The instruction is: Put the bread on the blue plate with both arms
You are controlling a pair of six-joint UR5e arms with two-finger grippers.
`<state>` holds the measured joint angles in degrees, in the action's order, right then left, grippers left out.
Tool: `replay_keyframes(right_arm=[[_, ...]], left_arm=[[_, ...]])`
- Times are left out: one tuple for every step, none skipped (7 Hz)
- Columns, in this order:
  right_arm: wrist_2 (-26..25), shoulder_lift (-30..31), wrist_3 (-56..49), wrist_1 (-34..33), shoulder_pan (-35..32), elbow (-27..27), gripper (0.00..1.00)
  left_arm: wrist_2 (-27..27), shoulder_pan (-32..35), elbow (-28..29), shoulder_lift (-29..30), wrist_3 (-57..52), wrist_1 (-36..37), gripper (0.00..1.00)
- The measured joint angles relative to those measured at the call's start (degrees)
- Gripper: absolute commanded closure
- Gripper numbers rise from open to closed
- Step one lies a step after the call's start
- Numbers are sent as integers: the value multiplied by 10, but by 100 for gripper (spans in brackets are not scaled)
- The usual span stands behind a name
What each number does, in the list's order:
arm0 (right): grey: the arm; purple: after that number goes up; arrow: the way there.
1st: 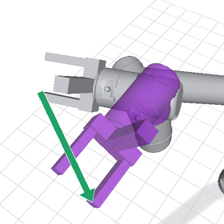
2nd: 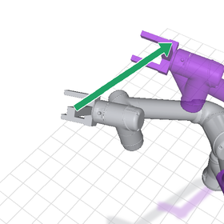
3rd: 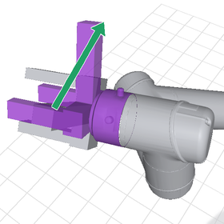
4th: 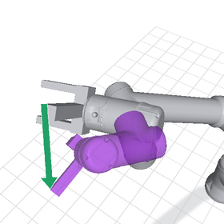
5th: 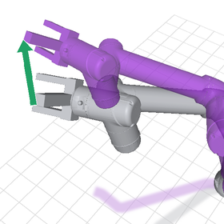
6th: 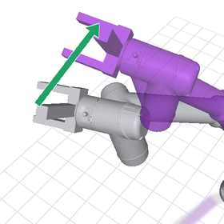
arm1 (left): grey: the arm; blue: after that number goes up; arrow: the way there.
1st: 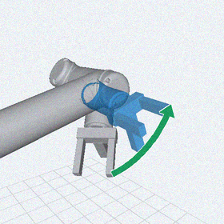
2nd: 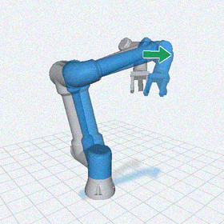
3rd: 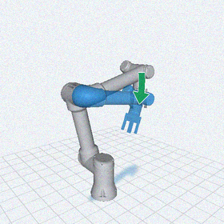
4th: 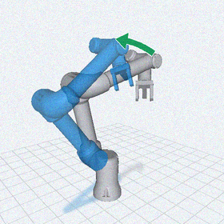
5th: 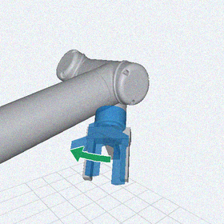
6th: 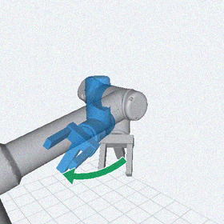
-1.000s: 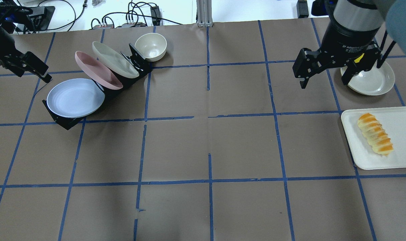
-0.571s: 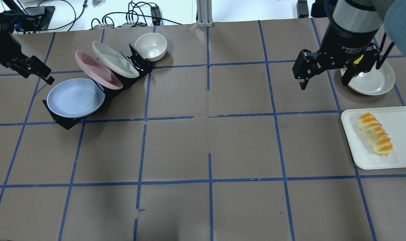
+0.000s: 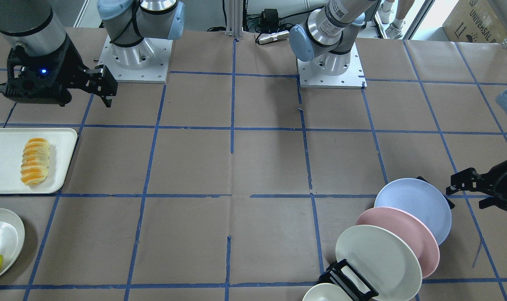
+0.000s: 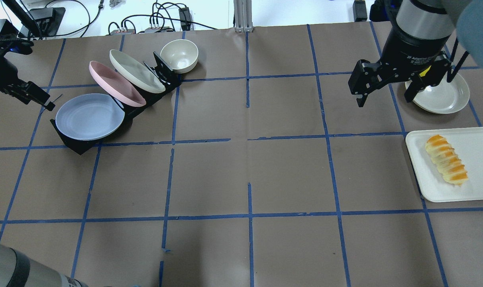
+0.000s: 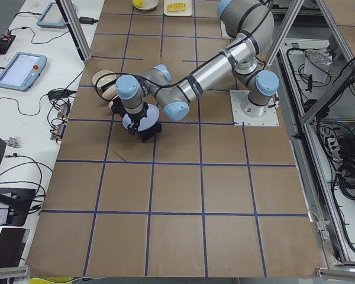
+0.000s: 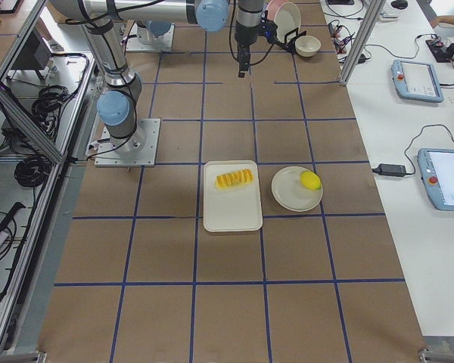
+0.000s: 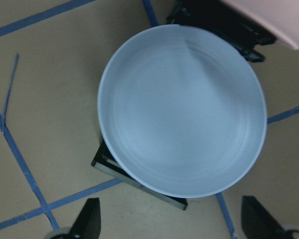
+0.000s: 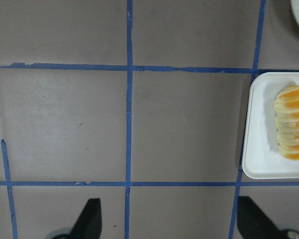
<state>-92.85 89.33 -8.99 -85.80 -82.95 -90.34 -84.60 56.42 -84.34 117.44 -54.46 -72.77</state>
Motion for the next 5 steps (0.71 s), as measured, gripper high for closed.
replay_keyframes(right_arm=[[-1,-8,-66,-19,56,-16,9],[-3,-12,-150,-47,118,-45,9],[-6,-14,-231,-76,174,-79,9],[-7,-19,-289,-108,217,-113,9],[-10,-30,-318,-141,245,-144,9]], left_arm=[[14,-2,21,25,0,7,0],[27,-2,55,57,-2,7,0],[33,-2,86,87,-3,3,0],[35,-2,104,113,-5,1,0],[37,-1,111,130,-5,1,0]])
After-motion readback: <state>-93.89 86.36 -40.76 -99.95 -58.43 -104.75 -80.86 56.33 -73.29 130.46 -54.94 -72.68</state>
